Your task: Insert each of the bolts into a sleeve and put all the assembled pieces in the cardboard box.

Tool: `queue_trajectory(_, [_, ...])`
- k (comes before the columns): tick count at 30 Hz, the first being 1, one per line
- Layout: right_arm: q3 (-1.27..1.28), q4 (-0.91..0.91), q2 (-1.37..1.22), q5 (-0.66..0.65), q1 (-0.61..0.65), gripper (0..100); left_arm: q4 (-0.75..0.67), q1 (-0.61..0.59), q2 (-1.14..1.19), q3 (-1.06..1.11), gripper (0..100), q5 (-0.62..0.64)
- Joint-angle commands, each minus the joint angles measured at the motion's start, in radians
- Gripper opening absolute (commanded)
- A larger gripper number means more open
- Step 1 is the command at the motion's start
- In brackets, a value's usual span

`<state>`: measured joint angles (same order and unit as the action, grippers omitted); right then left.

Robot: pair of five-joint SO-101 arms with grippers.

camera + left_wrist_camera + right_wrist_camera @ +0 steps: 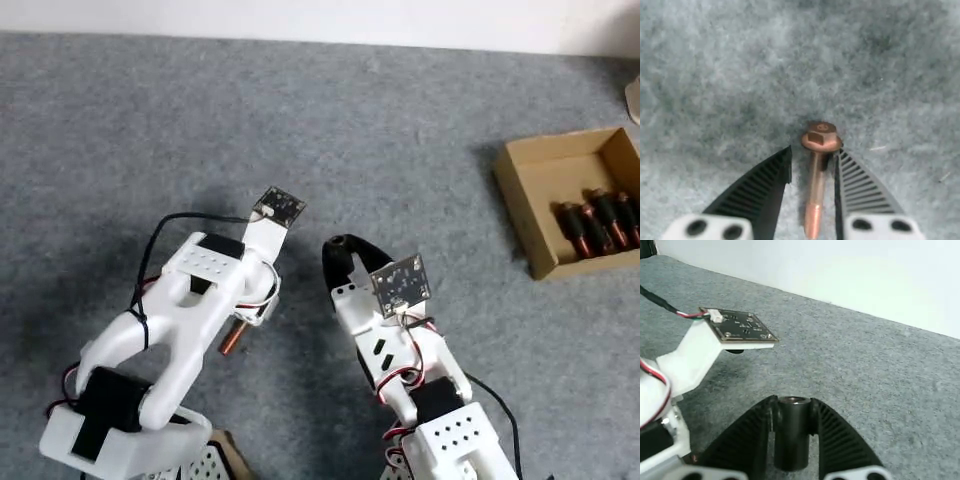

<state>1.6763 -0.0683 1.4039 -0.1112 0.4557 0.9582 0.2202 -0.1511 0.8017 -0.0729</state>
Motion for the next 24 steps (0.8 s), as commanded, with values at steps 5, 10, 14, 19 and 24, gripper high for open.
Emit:
queue_trajectory(5, [0.13, 0.001, 0.016, 0.012, -0.042, 0.6, -0.031, 0.015, -0.004, -0.002, 3, 0.072])
queue_trajectory(10, [0.13, 0.001, 0.016, 0.012, -0.042, 0.6, -0.048, 0.021, -0.004, -0.002, 2, 0.068])
queue_trajectory(14, [0.13, 0.001, 0.016, 0.011, -0.042, 0.6, -0.048, 0.021, -0.002, -0.002, 2, 0.068])
queue_trajectory(19, [0.13, 0.001, 0.016, 0.011, -0.042, 0.6, -0.048, 0.053, -0.002, 0.007, 2, 0.023])
queue_trajectory(24, [0.13, 0.001, 0.016, 0.012, -0.042, 0.6, -0.068, 0.131, -0.007, 0.039, 2, -0.032])
